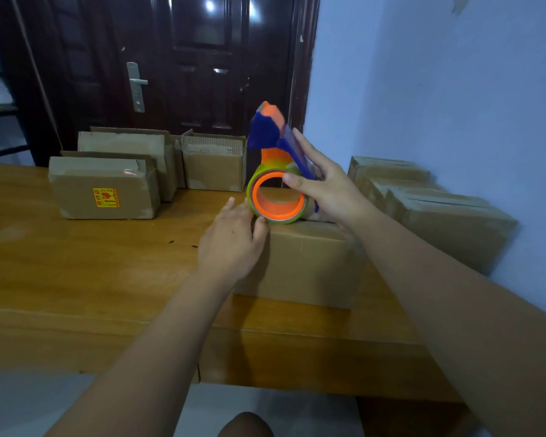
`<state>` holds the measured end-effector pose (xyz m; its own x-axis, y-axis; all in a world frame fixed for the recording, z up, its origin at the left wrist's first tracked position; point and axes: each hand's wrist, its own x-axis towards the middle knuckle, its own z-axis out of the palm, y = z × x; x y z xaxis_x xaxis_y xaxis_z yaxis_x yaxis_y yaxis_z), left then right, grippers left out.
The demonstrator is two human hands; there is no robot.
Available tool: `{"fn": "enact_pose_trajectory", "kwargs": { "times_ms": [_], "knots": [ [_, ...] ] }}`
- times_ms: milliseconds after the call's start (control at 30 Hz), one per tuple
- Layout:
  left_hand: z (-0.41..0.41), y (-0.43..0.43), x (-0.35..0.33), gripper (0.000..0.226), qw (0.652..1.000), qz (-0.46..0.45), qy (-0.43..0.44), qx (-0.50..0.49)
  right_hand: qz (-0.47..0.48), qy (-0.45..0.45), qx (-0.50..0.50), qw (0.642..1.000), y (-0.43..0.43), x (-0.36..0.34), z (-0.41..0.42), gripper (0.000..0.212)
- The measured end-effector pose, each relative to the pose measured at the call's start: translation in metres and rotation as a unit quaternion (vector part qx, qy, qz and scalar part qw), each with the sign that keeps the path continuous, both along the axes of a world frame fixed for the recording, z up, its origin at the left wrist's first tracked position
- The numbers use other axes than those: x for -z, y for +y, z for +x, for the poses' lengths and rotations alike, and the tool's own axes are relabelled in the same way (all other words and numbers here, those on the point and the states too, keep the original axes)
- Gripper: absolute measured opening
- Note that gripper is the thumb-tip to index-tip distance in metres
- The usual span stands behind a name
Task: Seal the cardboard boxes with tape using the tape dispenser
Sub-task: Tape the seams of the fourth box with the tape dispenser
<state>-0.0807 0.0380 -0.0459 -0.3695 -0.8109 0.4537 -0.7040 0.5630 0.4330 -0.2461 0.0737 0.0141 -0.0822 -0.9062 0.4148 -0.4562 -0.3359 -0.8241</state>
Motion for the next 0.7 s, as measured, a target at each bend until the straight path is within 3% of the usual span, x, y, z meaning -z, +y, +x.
{"fn": "enact_pose_trajectory", "kwargs": {
  "times_ms": [233, 567, 700],
  "knots": [
    [0.002, 0.000, -0.007, 0.050, 0.994, -0.014, -0.106, -0.014, 0.040, 0.159, -0.013, 0.986, -0.002, -0.032, -0.011, 0.066],
    [-0.003, 0.006, -0.008, 0.050, 0.992, -0.002, -0.120, -0.029, 0.072, 0.297, 0.025, 0.952, 0.035, -0.047, -0.039, 0.068],
    [-0.004, 0.009, -0.008, 0.049, 0.993, -0.001, -0.114, -0.024, 0.095, 0.311, 0.034, 0.945, 0.044, -0.051, -0.046, 0.071]
  ]
}}
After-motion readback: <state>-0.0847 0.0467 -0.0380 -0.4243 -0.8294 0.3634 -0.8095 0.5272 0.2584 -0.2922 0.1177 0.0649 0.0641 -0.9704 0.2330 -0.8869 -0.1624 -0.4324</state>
